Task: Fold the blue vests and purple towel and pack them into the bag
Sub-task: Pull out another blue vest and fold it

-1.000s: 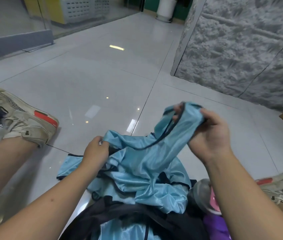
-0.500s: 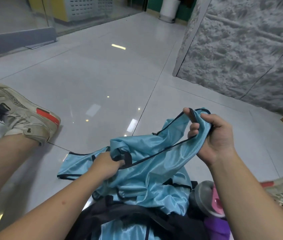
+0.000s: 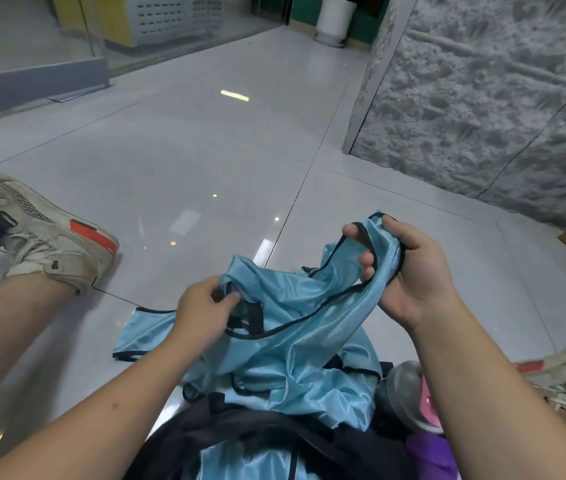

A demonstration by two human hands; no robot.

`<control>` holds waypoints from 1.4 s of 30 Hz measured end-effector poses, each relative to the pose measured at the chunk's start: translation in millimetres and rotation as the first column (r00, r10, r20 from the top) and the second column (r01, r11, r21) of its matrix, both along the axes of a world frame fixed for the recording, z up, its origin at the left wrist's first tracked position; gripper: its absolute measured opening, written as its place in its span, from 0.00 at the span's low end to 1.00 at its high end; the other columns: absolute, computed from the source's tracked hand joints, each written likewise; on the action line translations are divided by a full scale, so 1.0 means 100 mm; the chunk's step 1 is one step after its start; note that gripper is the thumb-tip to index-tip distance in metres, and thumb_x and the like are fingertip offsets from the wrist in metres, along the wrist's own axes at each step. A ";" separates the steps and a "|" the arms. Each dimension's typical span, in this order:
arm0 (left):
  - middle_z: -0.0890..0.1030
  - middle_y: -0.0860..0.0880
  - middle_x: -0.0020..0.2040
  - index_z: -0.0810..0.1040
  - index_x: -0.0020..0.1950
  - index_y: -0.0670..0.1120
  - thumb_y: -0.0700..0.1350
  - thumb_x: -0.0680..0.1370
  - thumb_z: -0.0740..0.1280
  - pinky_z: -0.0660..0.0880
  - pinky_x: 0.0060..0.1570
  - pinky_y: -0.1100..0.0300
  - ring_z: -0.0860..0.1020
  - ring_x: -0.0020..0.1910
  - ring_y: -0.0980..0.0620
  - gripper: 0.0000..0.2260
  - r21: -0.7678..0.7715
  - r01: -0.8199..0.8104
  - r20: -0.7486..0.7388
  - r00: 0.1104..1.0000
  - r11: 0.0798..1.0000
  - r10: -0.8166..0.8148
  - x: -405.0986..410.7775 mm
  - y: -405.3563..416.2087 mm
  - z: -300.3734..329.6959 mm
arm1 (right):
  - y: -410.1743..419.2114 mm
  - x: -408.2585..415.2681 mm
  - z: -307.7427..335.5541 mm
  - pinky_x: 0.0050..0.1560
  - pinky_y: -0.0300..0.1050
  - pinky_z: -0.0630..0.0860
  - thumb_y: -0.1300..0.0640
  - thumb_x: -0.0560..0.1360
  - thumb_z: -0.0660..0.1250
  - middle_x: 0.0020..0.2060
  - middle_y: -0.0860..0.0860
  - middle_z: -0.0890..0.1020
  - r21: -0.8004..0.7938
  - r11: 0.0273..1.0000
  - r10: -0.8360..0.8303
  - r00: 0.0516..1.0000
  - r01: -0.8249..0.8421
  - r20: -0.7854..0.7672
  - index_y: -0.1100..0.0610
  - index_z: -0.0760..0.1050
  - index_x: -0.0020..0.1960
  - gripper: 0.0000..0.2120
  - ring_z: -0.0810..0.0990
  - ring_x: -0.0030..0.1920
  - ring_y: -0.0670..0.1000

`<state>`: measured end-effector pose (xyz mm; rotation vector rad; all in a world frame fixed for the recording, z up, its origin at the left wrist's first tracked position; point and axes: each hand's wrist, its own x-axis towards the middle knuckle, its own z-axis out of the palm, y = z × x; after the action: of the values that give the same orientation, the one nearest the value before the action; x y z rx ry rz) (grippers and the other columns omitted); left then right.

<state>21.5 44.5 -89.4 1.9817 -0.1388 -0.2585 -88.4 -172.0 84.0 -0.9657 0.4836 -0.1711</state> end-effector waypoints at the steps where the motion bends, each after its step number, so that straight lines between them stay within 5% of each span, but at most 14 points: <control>1: 0.86 0.52 0.41 0.85 0.46 0.50 0.41 0.79 0.72 0.79 0.45 0.55 0.84 0.41 0.55 0.04 -0.078 0.001 -0.012 1.000 0.997 -0.002 0.02 0.02 0.06 | 0.00 0.00 0.01 0.23 0.38 0.73 0.54 0.83 0.59 0.45 0.59 0.87 -0.002 1.000 0.007 1.000 -0.007 0.004 0.62 0.81 0.44 0.18 0.75 0.25 0.50; 3: 0.86 0.51 0.41 0.85 0.49 0.48 0.39 0.80 0.69 0.78 0.43 0.58 0.81 0.36 0.59 0.07 -0.193 -0.001 -0.027 1.000 0.981 -0.004 0.02 0.05 0.16 | 0.02 0.00 0.03 0.24 0.38 0.73 0.54 0.83 0.59 0.44 0.59 0.87 -0.013 1.000 0.009 1.000 -0.008 0.010 0.61 0.84 0.39 0.21 0.76 0.25 0.51; 6: 0.83 0.46 0.41 0.83 0.50 0.42 0.36 0.81 0.64 0.78 0.41 0.54 0.80 0.38 0.52 0.08 -0.419 -0.070 -0.140 0.990 0.905 0.012 0.03 0.05 0.28 | 0.04 -0.01 0.05 0.24 0.38 0.72 0.55 0.82 0.59 0.43 0.59 0.87 -0.034 0.999 0.005 1.000 -0.004 0.024 0.60 0.83 0.39 0.19 0.75 0.24 0.51; 11: 0.85 0.43 0.57 0.80 0.63 0.44 0.53 0.84 0.58 0.79 0.56 0.48 0.83 0.56 0.43 0.18 -0.759 -0.318 -0.461 0.879 0.568 -0.124 0.10 0.06 0.51 | -0.01 0.01 0.09 0.26 0.39 0.73 0.58 0.80 0.58 0.45 0.60 0.87 -0.061 0.997 -0.034 0.997 0.038 0.065 0.61 0.81 0.40 0.16 0.76 0.27 0.52; 17: 0.81 0.40 0.59 0.78 0.67 0.43 0.46 0.67 0.71 0.74 0.58 0.47 0.80 0.57 0.42 0.27 -0.800 0.030 -0.220 0.915 0.600 -0.339 0.25 0.14 0.74 | -0.12 0.13 0.32 0.33 0.42 0.78 0.61 0.80 0.56 0.50 0.61 0.85 -0.191 0.980 -0.031 0.990 0.056 0.136 0.69 0.76 0.58 0.16 0.84 0.37 0.55; 20: 0.77 0.41 0.64 0.77 0.66 0.47 0.34 0.62 0.65 0.76 0.57 0.54 0.79 0.59 0.49 0.32 -0.698 0.282 -0.019 0.912 0.658 -0.411 0.30 0.08 0.94 | -0.10 0.21 0.46 0.47 0.47 0.83 0.62 0.78 0.57 0.52 0.61 0.86 -0.303 0.951 0.003 0.983 0.054 0.185 0.69 0.81 0.55 0.17 0.86 0.51 0.58; 23: 0.75 0.48 0.70 0.78 0.66 0.57 0.37 0.64 0.70 0.73 0.69 0.50 0.75 0.69 0.55 0.32 -0.448 0.431 0.158 0.901 0.783 -0.405 0.30 0.01 1.14 | -0.07 0.23 0.64 0.56 0.50 0.82 0.61 0.76 0.59 0.54 0.62 0.86 -0.355 0.935 0.060 0.971 0.026 0.230 0.65 0.86 0.47 0.16 0.84 0.55 0.59; 25: 0.66 0.56 0.79 0.76 0.67 0.63 0.37 0.71 0.71 0.61 0.77 0.60 0.64 0.77 0.61 0.29 -0.177 0.414 0.311 0.884 0.893 -0.348 0.32 -0.05 1.20 | -0.04 0.24 0.76 0.57 0.49 0.82 0.59 0.71 0.63 0.57 0.62 0.86 -0.363 0.932 0.103 0.959 0.000 0.265 0.68 0.84 0.53 0.18 0.83 0.56 0.59; 27: 0.61 0.56 0.81 0.73 0.72 0.60 0.33 0.76 0.68 0.54 0.70 0.74 0.60 0.78 0.60 0.29 0.067 0.328 0.470 0.823 0.942 -0.320 0.33 -0.12 1.30 | -0.02 0.25 0.92 0.60 0.50 0.82 0.56 0.69 0.65 0.57 0.63 0.86 -0.342 0.940 0.133 0.937 -0.015 0.323 0.69 0.83 0.55 0.21 0.83 0.57 0.59; 31: 0.58 0.52 0.82 0.71 0.75 0.55 0.34 0.79 0.65 0.61 0.75 0.54 0.52 0.82 0.47 0.27 0.345 0.240 0.481 0.785 0.908 -0.390 0.42 -0.18 1.42 | 0.03 0.28 1.29 0.56 0.51 0.83 0.54 0.71 0.66 0.48 0.61 0.86 -0.259 0.966 0.116 0.895 -0.001 0.430 0.68 0.84 0.49 0.18 0.86 0.52 0.59; 34: 0.63 0.49 0.80 0.72 0.73 0.55 0.42 0.79 0.67 0.45 0.81 0.43 0.54 0.82 0.45 0.23 0.529 0.250 0.435 0.740 0.811 -0.513 0.55 -0.26 1.51 | 0.02 0.30 1.56 0.44 0.47 0.83 0.53 0.77 0.63 0.48 0.56 0.87 -0.355 0.934 0.128 0.904 0.028 0.408 0.62 0.85 0.50 0.16 0.87 0.48 0.56; 37: 0.74 0.53 0.70 0.74 0.69 0.58 0.56 0.76 0.69 0.40 0.80 0.38 0.69 0.72 0.51 0.21 0.531 0.304 0.355 0.768 0.791 -0.533 0.52 -0.36 1.64 | 0.00 0.34 1.73 0.49 0.49 0.82 0.56 0.83 0.59 0.51 0.56 0.87 -0.452 0.892 0.153 0.925 0.022 0.347 0.63 0.83 0.54 0.16 0.87 0.52 0.57; 39: 0.80 0.55 0.60 0.79 0.61 0.60 0.64 0.70 0.67 0.55 0.79 0.39 0.76 0.63 0.51 0.21 0.447 0.345 0.273 0.826 0.825 -0.493 0.44 -0.42 1.68 | -0.03 0.35 1.81 0.58 0.53 0.80 0.55 0.82 0.58 0.54 0.61 0.87 -0.494 0.869 0.178 0.940 -0.012 0.291 0.65 0.82 0.60 0.18 0.85 0.53 0.57; 42: 0.83 0.56 0.55 0.81 0.54 0.61 0.66 0.72 0.64 0.79 0.61 0.45 0.82 0.55 0.53 0.17 0.252 0.470 0.132 0.849 0.846 -0.512 0.32 -0.47 1.51 | -0.08 0.35 1.84 0.69 0.56 0.76 0.56 0.81 0.58 0.59 0.62 0.85 -0.490 0.869 0.210 0.945 -0.063 0.251 0.65 0.81 0.64 0.20 0.83 0.57 0.57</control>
<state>53.9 -2.3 61.7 2.1541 -0.7890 -0.4241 -53.5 -179.7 268.3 -1.4293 0.0847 -0.3108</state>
